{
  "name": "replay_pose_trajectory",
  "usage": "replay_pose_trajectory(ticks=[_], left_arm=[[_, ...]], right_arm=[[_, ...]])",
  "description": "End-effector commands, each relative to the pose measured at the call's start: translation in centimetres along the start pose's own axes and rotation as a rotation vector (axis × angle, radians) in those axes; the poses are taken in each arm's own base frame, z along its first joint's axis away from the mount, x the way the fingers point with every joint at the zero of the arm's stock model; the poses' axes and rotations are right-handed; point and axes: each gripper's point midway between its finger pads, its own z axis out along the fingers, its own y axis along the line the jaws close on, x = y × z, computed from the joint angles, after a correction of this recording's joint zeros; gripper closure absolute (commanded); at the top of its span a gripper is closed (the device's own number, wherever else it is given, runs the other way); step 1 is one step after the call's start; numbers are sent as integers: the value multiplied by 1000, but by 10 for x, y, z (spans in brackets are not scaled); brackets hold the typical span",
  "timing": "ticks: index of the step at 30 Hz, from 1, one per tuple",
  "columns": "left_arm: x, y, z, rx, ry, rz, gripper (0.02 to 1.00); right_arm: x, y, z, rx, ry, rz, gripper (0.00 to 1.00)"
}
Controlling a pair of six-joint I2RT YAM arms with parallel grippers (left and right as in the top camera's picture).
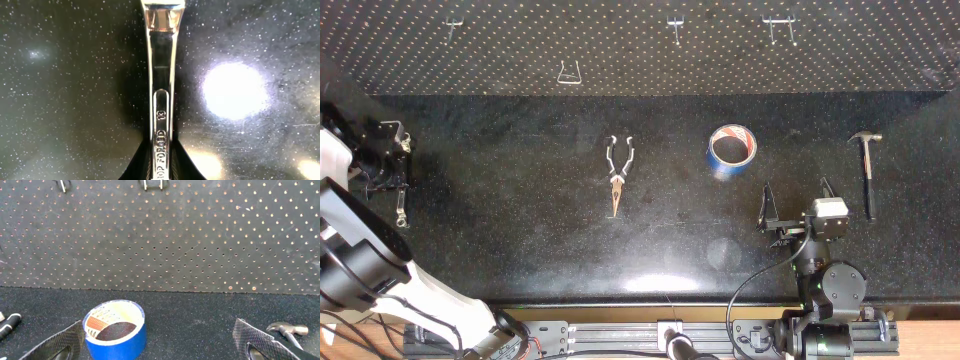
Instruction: Place Tools Onto Pegboard
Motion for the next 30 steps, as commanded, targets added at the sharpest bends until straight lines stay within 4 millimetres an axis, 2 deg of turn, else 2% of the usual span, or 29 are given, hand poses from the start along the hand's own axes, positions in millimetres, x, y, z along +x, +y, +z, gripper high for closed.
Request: replay_pose_trajectory(ticks=[1,4,8,12,15,19,22,26,30], left_arm=[[0,2,10,9,15,-6,989],[-1,3,7,3,7,-5,989],[-8,7,-18,-33,-49,-18,989],[-14,8,-62,-85,-132,-25,991],[-19,8,-106,-144,-226,-20,989],[-12,-3,-155,-180,-326,-10,989],[-1,-18,-175,-181,-384,-1,989],[31,-58,-194,-161,-483,0,989],[43,-104,-205,-141,-580,26,989]], right_arm=[[1,3,0,-15,-2,11,25],[1,3,0,-15,-2,11,25],[1,3,0,-15,-2,11,25],[1,3,0,-15,-2,11,25],[1,3,0,-15,-2,11,25],[1,3,0,-15,-2,11,25],[1,3,0,-15,-2,11,25],[1,3,0,-15,-2,11,25],[1,3,0,-15,-2,11,25]])
